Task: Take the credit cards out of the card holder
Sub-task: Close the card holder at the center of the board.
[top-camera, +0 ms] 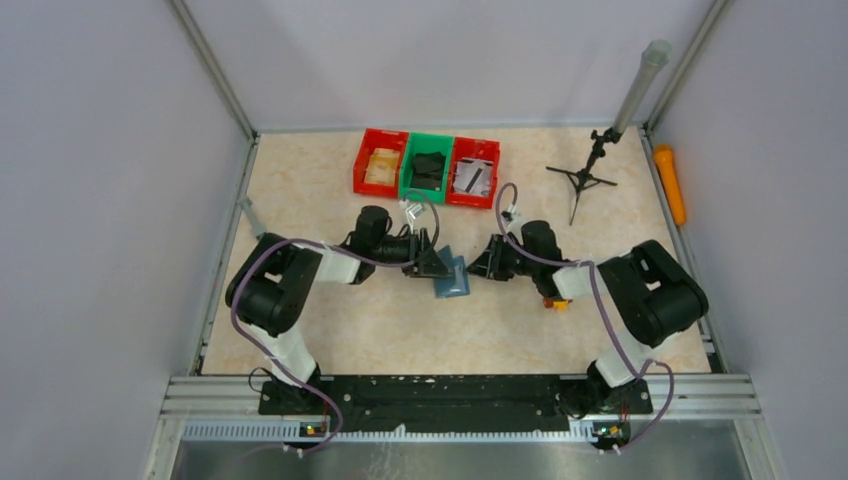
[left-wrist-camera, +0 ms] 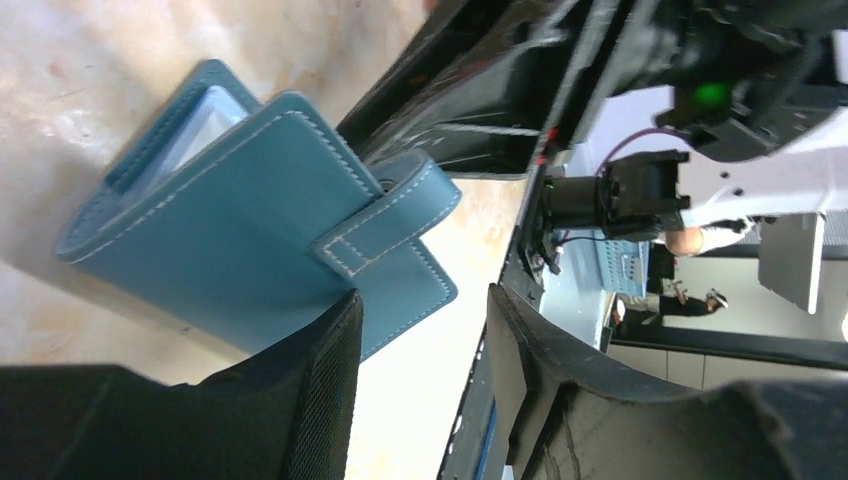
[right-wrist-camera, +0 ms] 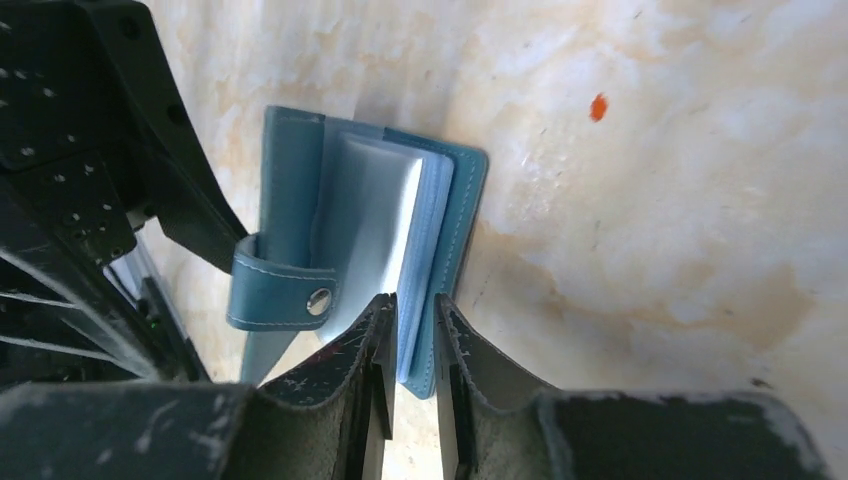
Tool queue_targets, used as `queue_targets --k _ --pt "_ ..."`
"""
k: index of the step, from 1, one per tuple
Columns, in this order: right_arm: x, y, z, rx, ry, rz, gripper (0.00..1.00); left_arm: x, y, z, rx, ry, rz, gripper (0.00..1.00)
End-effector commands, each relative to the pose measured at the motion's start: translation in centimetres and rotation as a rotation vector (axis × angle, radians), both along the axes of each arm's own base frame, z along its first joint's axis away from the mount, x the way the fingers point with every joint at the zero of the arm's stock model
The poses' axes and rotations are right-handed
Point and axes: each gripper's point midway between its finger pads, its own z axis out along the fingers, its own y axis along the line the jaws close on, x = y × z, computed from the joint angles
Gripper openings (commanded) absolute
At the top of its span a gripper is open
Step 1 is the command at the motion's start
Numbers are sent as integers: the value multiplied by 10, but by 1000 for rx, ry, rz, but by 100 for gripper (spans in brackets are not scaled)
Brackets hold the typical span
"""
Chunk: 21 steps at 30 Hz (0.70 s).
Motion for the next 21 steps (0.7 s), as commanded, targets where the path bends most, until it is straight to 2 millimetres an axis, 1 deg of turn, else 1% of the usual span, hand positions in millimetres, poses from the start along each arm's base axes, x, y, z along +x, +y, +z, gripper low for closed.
queue_targets --k 1,3,4,7,10,12,15,19,21 --pt "20 -19 25 -81 -148 -116 23 12 4 -21 138 -15 26 54" --pt "25 -31 32 -113 -185 -181 24 13 9 -42 232 41 34 54" --pt "27 -37 36 -126 -203 -210 24 13 10 -49 249 66 29 54" --pt "32 -55 49 -157 -258 -305 24 13 8 -49 237 74 32 54" --pt "33 -75 56 -191 -299 -398 27 15 12 -47 263 46 49 54" --pt "34 -87 63 -201 -334 -457 29 17 14 -38 263 -2 64 54" --pt "33 -101 75 -209 -391 -517 36 22 21 -19 258 -113 117 55" --pt "31 -115 88 -228 -461 -558 47 29 41 9 299 -299 234 61" --pt "30 -122 92 -241 -492 -585 53 30 54 19 323 -373 299 64"
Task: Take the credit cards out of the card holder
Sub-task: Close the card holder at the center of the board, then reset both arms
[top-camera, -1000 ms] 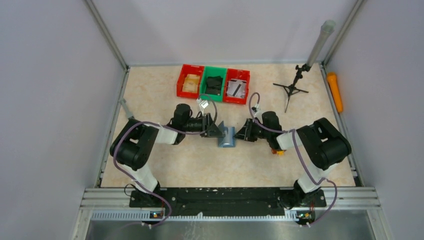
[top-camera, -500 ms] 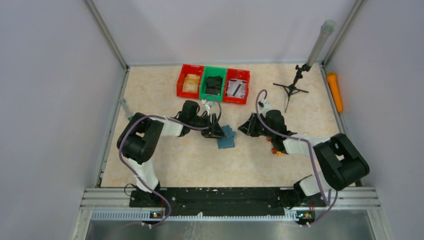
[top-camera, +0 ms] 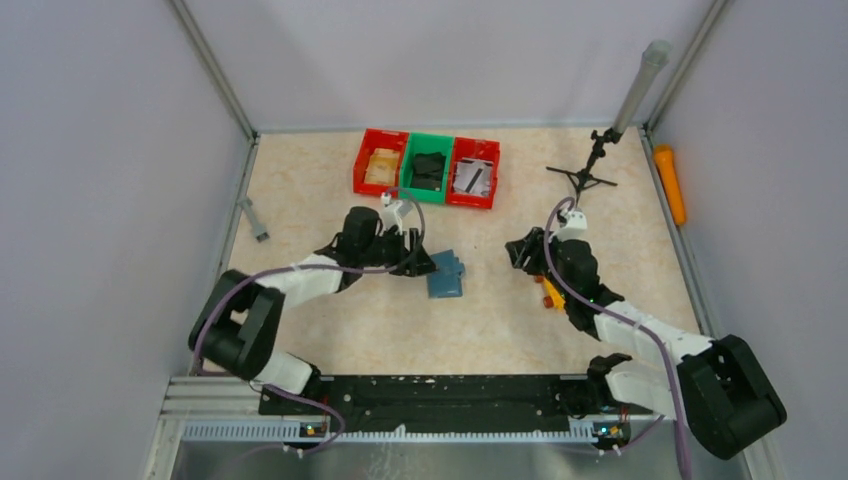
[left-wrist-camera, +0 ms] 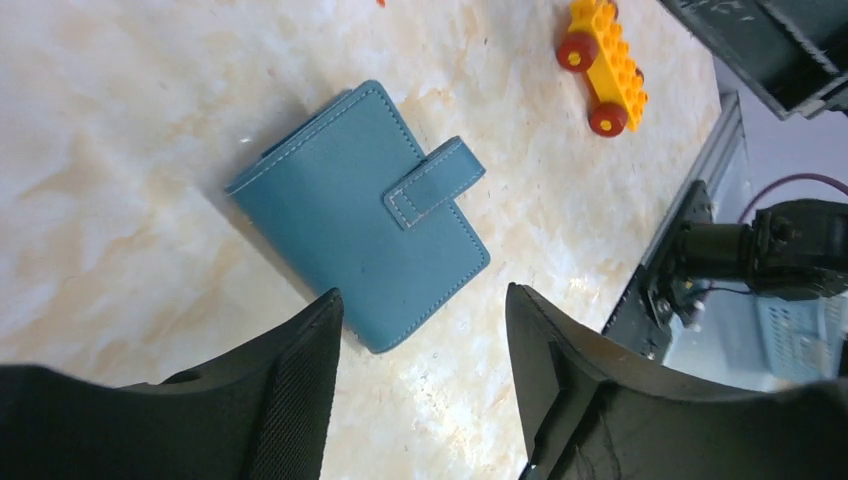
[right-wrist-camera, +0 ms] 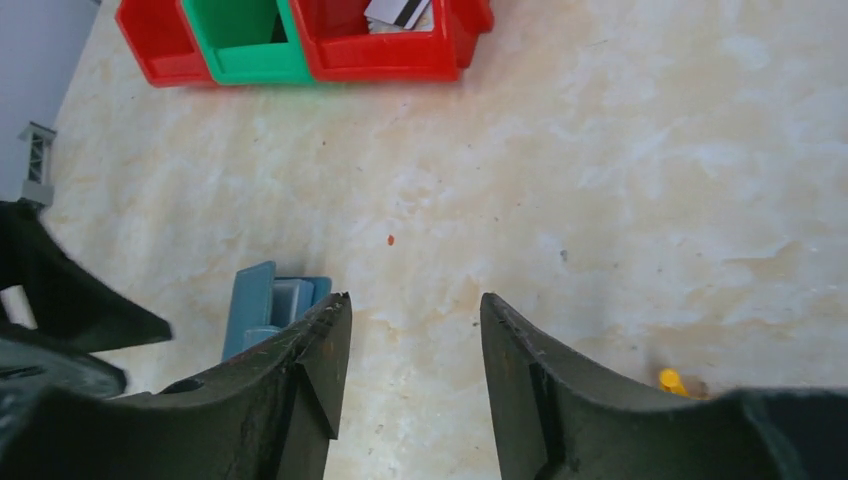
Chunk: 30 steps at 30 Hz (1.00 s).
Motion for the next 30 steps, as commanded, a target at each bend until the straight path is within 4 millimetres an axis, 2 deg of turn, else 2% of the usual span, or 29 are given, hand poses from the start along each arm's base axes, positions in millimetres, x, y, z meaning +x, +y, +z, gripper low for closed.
queue_targets --k 1,5,9,12,16,18,23,26,27,30 --pt "7 -24 23 -66 -134 -96 55 18 30 39 70 -289 148 67" --pt "4 -53 40 -103 -251 -214 67 21 56 58 106 -417 282 85" --pt "1 -92 49 -164 -305 -389 70 27 89 74 172 -513 437 97" --pt "-3 -113 58 -147 -332 -508 72 37 132 84 285 -549 656 99" --pt "-10 -123 73 -216 -445 -515 88 40 178 92 372 -588 891 99" --pt "-14 -129 71 -310 -469 -505 89 40 201 90 394 -597 1029 99" --pt "-14 -132 59 -489 -497 -445 90 47 225 97 510 -741 1095 99" --pt "-10 -153 56 -492 -504 -533 89 49 249 91 566 -778 1162 99" --pt "-13 -157 43 -508 -481 -533 89 51 255 88 559 -778 1182 99" --pt "-10 -164 36 -540 -466 -558 89 54 271 85 562 -751 1222 99"
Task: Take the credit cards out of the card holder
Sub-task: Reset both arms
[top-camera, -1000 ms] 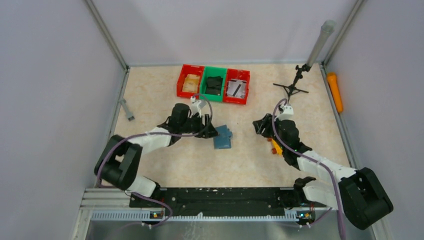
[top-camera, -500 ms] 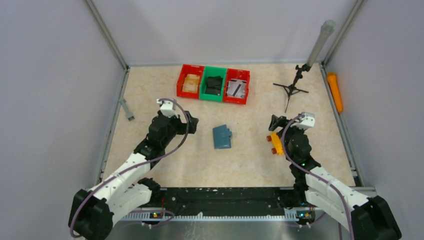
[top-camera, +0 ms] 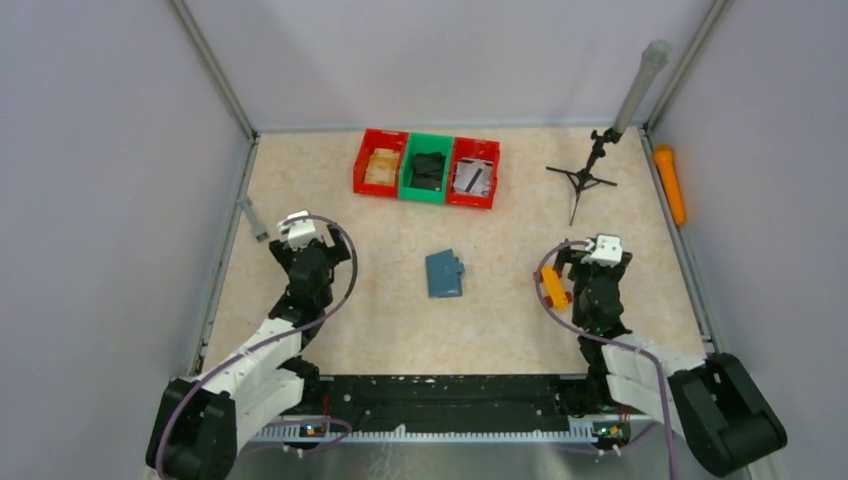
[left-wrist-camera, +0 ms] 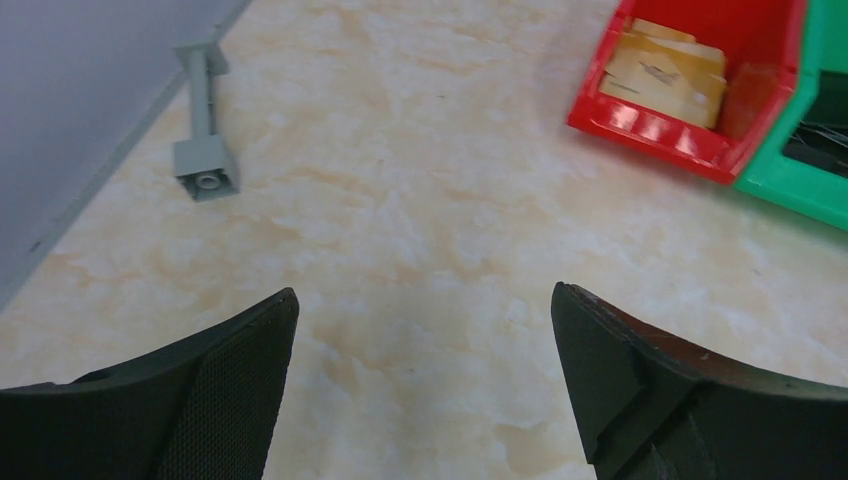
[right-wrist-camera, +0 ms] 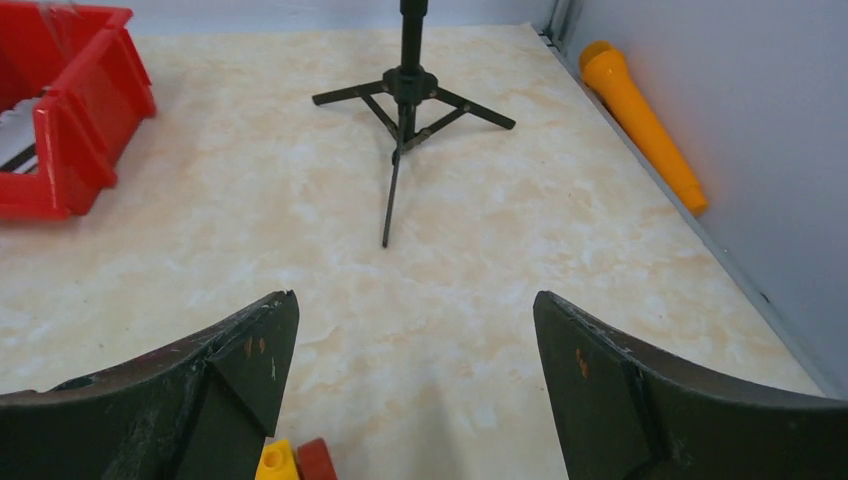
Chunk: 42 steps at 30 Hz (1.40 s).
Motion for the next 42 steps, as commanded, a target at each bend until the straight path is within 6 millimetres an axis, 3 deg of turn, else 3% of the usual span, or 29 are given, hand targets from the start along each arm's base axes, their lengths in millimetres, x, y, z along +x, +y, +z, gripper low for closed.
queue_targets --k 1,4,8,14,20,23,25,26,27,31,34,36,37,38,42 --pt "0 -19 14 -18 -98 -81 89 8 32 25 3 -126 112 99" --pt "-1 -33 18 10 -144 -180 88 6 42 15 30 -157 109 99" --pt "6 -34 14 -39 -145 -196 87 10 49 -17 61 -62 120 99" --pt "23 -28 10 -66 -121 -155 89 28 45 -10 118 -97 73 99" --pt "18 -42 1 41 -121 -115 93 50 54 -12 137 -54 75 93" --pt "39 -31 -8 3 -64 -63 93 51 54 -13 115 -87 26 92" --pt "47 -33 -8 7 -57 -82 95 49 50 -26 120 -121 -29 87" --pt "50 -33 -15 22 -8 -76 96 51 51 -22 157 -171 -35 85" --pt "55 -34 -18 26 13 -72 95 51 52 -17 174 -208 -28 87" --pt "61 -42 -22 66 29 -101 94 61 54 -30 134 -80 -28 97" --pt "61 -43 -24 72 37 -103 82 63 59 -31 136 -92 -1 99" --pt "61 -43 -23 71 33 -104 83 64 60 -32 136 -78 -4 99" --pt "61 -43 -24 72 35 -104 94 65 59 -32 113 -83 -4 99" --pt "61 -43 -23 70 34 -103 98 66 59 -32 109 -83 -5 99" --pt "61 -44 -23 71 32 -105 99 66 59 -32 107 -83 -7 99"
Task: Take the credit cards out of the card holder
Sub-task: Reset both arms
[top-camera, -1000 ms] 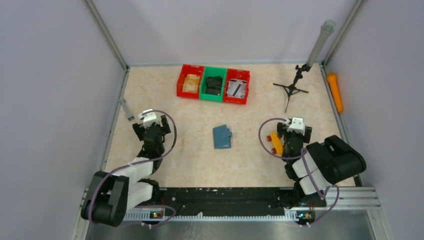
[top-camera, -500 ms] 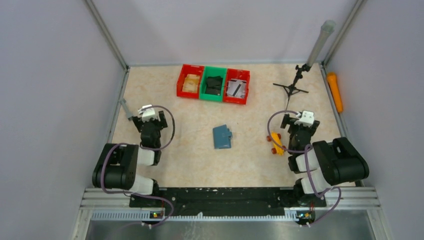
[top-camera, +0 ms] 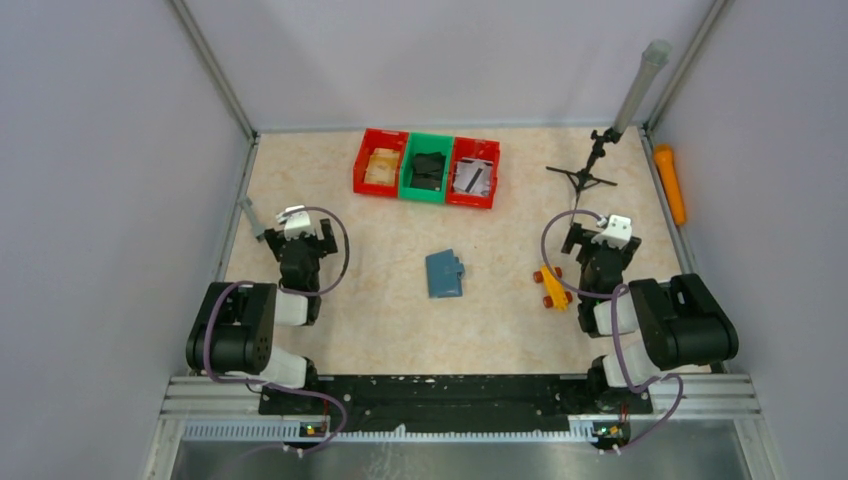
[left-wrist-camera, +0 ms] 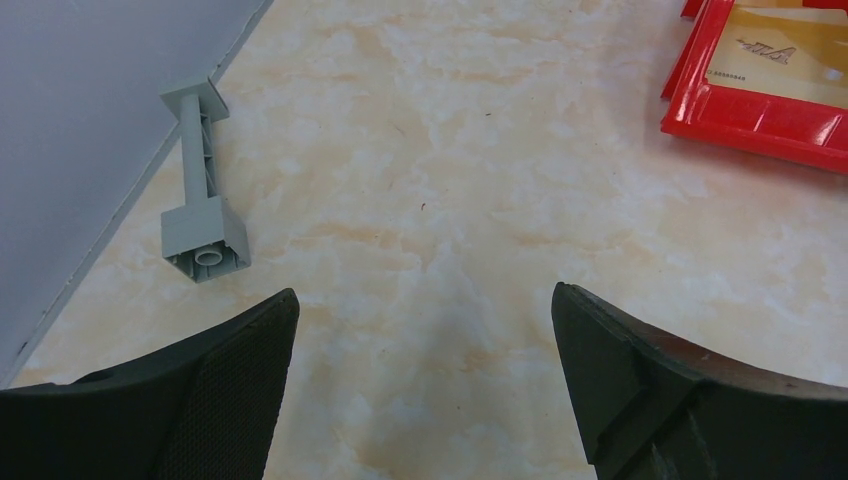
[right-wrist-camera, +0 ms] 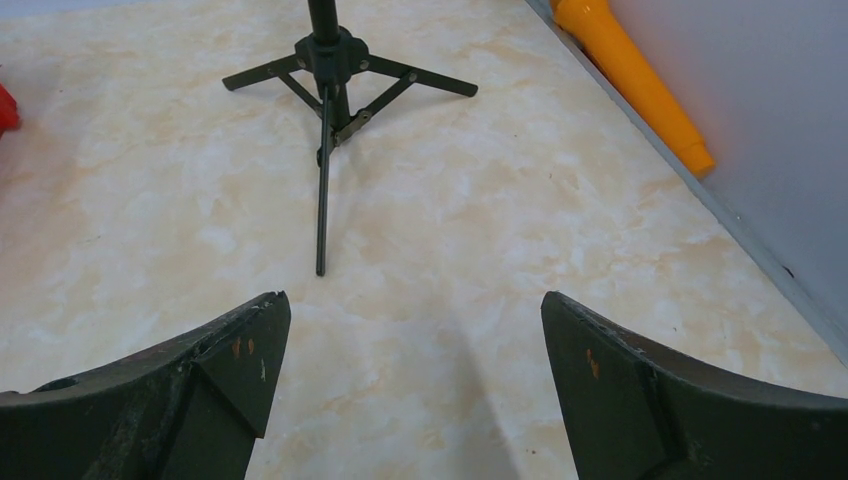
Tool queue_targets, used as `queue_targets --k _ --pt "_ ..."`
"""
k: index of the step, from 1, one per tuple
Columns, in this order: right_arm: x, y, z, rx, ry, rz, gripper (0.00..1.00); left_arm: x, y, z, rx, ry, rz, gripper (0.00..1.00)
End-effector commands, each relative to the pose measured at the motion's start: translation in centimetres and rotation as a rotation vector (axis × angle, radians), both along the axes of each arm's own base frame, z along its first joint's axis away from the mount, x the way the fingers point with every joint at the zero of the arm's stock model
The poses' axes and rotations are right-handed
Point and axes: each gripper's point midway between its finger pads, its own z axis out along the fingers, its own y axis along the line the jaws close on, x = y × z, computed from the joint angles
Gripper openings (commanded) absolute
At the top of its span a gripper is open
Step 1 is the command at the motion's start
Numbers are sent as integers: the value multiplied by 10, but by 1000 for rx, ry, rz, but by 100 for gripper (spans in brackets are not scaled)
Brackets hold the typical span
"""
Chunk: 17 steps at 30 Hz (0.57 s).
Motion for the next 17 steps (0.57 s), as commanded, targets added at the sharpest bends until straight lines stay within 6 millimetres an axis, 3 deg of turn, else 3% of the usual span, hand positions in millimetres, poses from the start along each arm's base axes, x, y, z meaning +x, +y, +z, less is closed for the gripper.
queue_targets --k 1,17 --pt "8 1 15 20 -55 10 99 9 -1 18 -23 -65 -6 99" --pt "7 1 16 18 -56 9 99 11 -1 17 -27 -56 -16 99"
